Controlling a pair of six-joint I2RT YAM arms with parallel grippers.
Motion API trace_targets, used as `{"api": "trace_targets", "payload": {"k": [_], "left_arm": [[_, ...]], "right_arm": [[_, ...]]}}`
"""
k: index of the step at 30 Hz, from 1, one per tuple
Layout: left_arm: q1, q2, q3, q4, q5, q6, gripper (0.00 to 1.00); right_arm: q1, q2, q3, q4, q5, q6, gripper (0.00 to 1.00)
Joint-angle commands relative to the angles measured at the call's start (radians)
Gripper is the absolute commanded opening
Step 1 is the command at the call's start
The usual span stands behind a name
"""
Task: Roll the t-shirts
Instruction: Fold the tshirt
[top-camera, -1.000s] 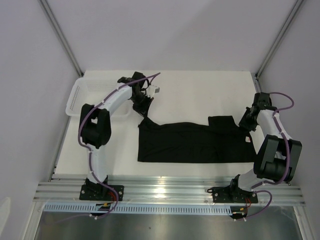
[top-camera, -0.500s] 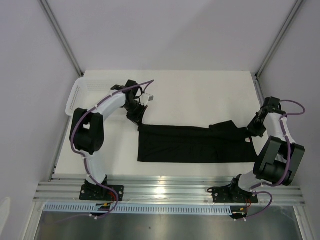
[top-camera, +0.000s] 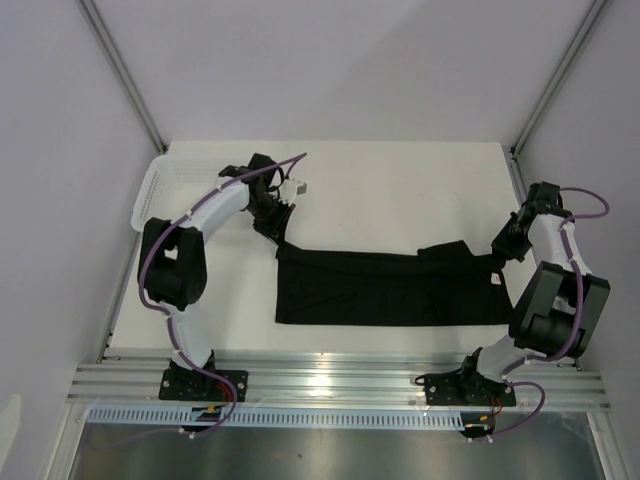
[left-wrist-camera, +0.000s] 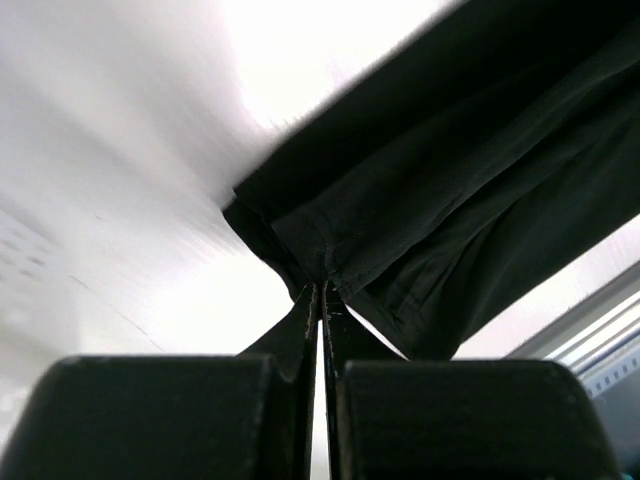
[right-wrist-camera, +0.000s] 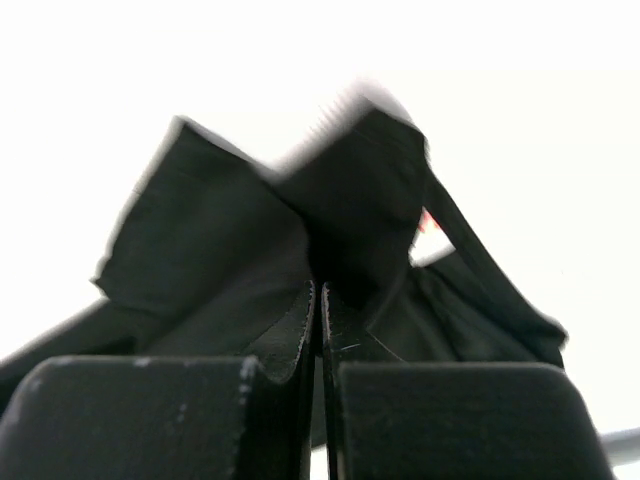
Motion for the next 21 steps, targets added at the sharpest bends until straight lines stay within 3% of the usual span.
{"api": "trace_targets", "payload": {"k": [1, 7, 21], "left_arm": [[0.017, 0.003, 0.087, 0.039, 0.032, -0.004, 0.01], [0.048, 0.031, 0.167, 0.060, 0.039, -0.035, 0.01], [0.078, 0.062, 0.201, 0.119, 0.026, -0.038, 0.01]], "right_arm": [[0.044, 0.068, 0.142, 0.051, -0.018, -0.010, 0.00], [0.058, 0.184, 0.309, 0.078, -0.033, -0.039, 0.00], [0.050, 0.284, 0.391, 0.151, -0.073, -0.064, 0.00]]}}
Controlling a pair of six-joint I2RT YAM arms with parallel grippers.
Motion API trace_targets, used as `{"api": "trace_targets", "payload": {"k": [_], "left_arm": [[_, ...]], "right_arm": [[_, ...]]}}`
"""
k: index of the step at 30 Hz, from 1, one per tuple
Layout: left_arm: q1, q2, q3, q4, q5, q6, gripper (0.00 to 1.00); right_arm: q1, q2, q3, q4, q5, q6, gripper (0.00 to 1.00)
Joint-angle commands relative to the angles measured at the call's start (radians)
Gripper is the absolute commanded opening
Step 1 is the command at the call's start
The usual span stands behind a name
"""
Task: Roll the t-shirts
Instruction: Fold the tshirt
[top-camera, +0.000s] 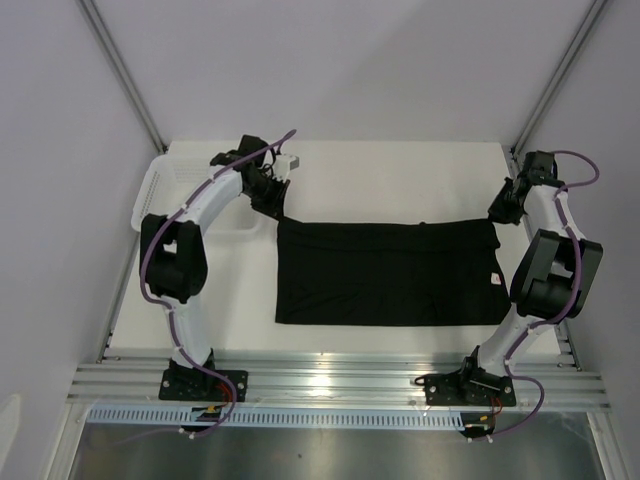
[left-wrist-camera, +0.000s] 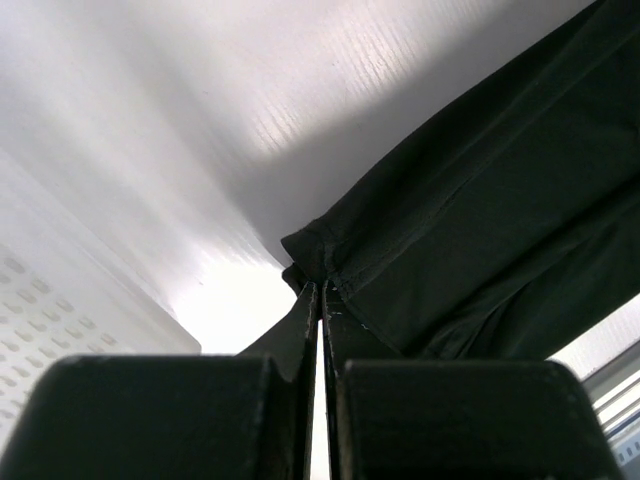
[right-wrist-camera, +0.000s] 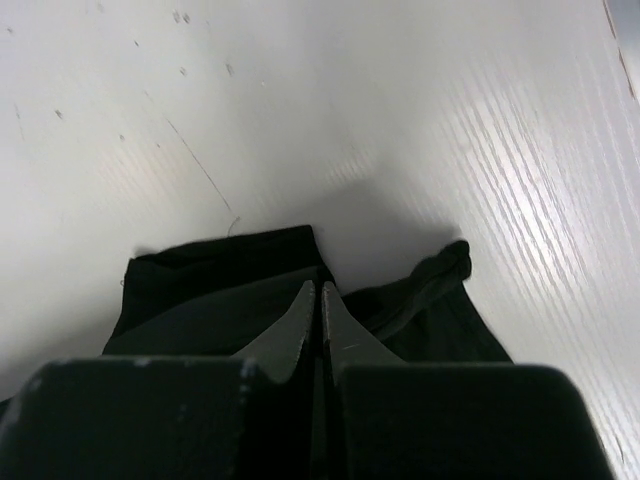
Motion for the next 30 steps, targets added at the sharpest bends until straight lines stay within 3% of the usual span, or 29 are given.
{"api": "trace_targets", "payload": {"k": [1, 15, 30], "left_arm": [[0.022, 0.009, 0.046, 0.032, 0.010, -0.009, 0.01], [0.033, 0.020, 0.041, 0.039, 0.035, -0.011, 0.01], [0.025, -0.111, -0.261, 0.029, 0.084, 0.017, 0.01]], "right_arm": [[-0.006, 0.031, 0.076, 0.047, -0.015, -0.021, 0.00], [0.004, 0.043, 0.103, 0.057, -0.032, -0.024, 0.00], [-0.032, -0.216, -0.328, 0.002, 0.065, 0.045, 0.00]]}}
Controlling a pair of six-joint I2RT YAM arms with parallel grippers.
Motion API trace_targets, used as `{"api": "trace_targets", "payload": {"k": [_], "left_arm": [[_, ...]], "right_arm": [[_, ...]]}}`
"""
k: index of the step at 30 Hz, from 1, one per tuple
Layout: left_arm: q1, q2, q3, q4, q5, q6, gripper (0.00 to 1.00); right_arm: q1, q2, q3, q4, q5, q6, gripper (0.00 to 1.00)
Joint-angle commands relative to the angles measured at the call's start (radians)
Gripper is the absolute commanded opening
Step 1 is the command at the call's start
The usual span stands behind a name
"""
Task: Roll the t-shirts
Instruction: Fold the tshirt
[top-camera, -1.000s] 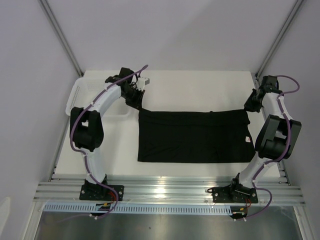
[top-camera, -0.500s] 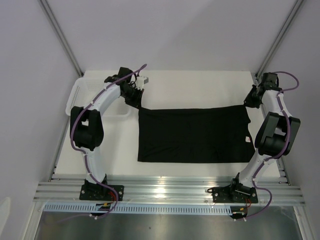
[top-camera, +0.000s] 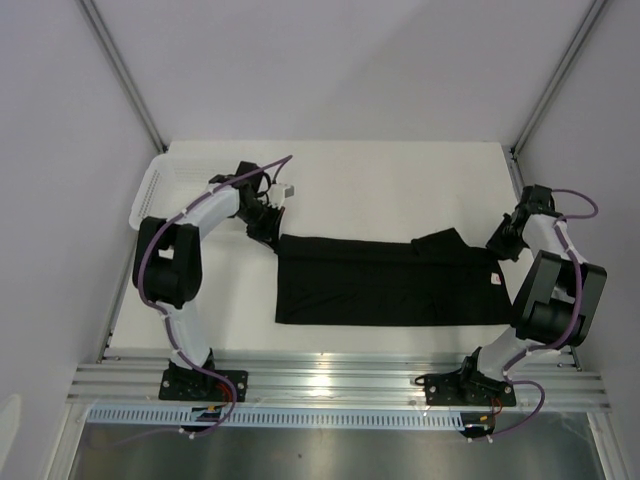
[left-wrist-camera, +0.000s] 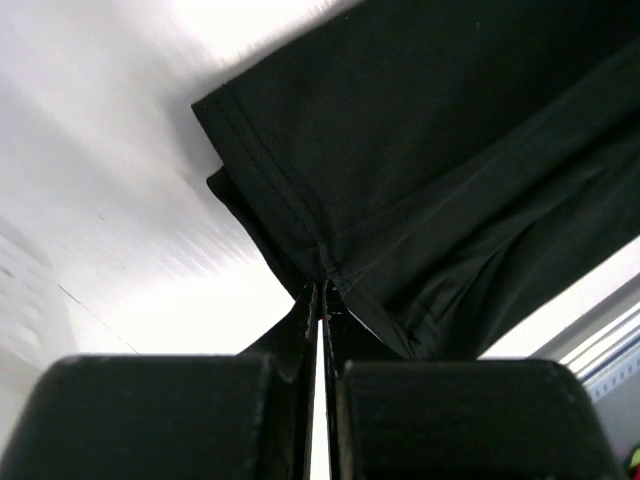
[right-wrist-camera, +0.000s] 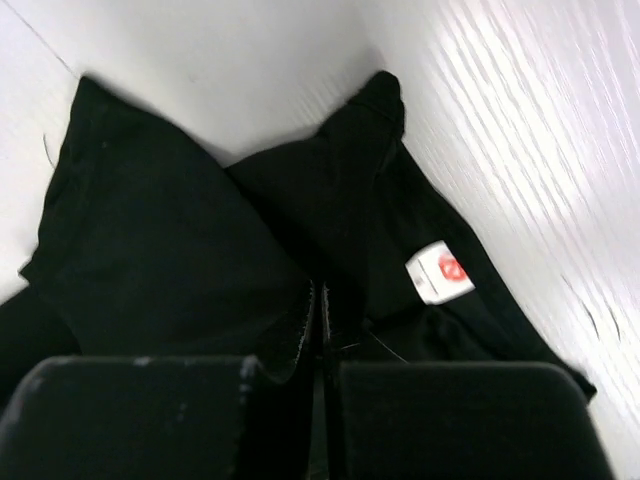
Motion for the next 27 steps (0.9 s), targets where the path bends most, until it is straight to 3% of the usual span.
{"api": "trace_targets", "payload": {"k": [1, 15, 27], "left_arm": [[0.004, -0.071, -0.034, -0.009, 0.025, 0.026, 0.01], [-0.029, -0.077, 0.007, -0.070, 0.017, 0.098, 0.01], [-0.033, -0.117, -0.053, -0.101, 0.011, 0.080, 0.01]], "right_arm": [[-0.005, -0.064, -0.045, 0.005, 0.034, 0.037, 0.00], [0.010, -0.096, -0.078, -0.022, 0.076, 0.063, 0.00], [0.012, -0.083, -0.136, -0.070, 0.150, 0.091, 0.00]]}}
